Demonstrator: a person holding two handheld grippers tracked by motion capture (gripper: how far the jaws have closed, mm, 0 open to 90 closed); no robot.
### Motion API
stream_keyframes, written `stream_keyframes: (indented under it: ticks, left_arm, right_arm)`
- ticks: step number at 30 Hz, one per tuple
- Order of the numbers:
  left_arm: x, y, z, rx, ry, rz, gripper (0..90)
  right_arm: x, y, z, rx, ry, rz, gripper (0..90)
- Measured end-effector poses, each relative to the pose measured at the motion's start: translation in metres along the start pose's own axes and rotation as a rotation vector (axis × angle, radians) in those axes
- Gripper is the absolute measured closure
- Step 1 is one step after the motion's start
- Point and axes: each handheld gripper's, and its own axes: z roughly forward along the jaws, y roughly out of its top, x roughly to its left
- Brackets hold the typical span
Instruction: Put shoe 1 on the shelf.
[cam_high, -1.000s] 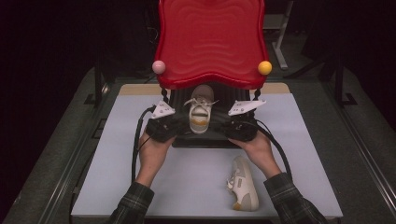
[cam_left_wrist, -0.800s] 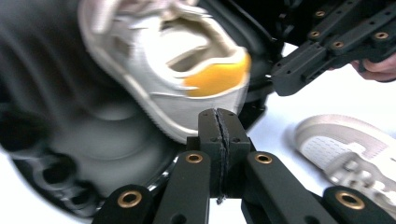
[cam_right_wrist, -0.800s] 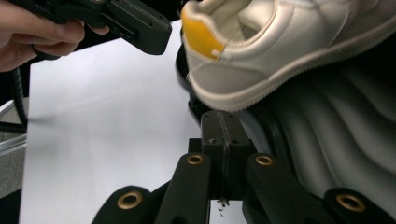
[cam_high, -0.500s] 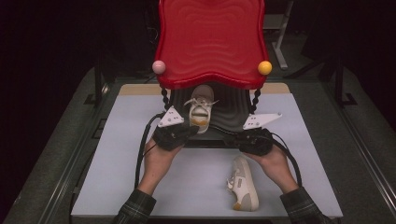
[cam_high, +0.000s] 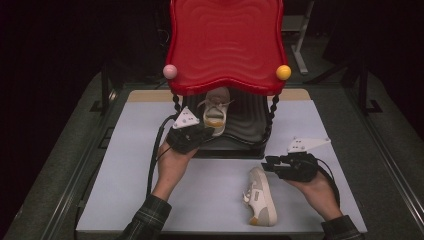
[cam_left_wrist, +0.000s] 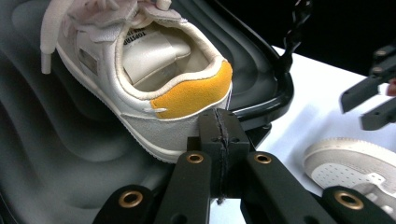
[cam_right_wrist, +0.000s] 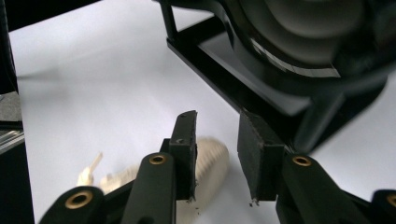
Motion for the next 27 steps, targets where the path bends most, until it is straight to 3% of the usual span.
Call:
stream_keyframes:
  ticks: [13,17,22,24,25,27]
  left_arm:
    - [0.004,-0.004,0.009,0.024,-0.002,-0.003,89.6]
    - [0.001,-0.006,0.004,0.031,-0.002,-0.003,83.1]
    - [-0.008,-0.013,-0.013,0.057,-0.043,0.030,63.6]
    - [-0.010,-0.015,-0.016,0.069,-0.046,0.041,59.9]
    - [-0.013,-0.020,-0.022,0.082,-0.060,0.043,52.5]
    - [-0.016,-0.026,-0.029,0.095,-0.074,0.051,47.2]
  right_arm:
    - [0.001,-0.031,-0.023,0.036,-0.035,0.038,60.2]
    - [0.003,-0.036,-0.028,0.036,-0.029,0.040,65.8]
    - [0.008,-0.040,-0.032,0.046,-0.005,0.047,83.6]
    - [0.009,-0.040,-0.032,0.047,-0.007,0.042,86.8]
    - [0.011,-0.039,-0.032,0.042,0.002,0.036,89.6]
    - [0.013,-0.037,-0.032,0.045,0.007,0.044,89.7]
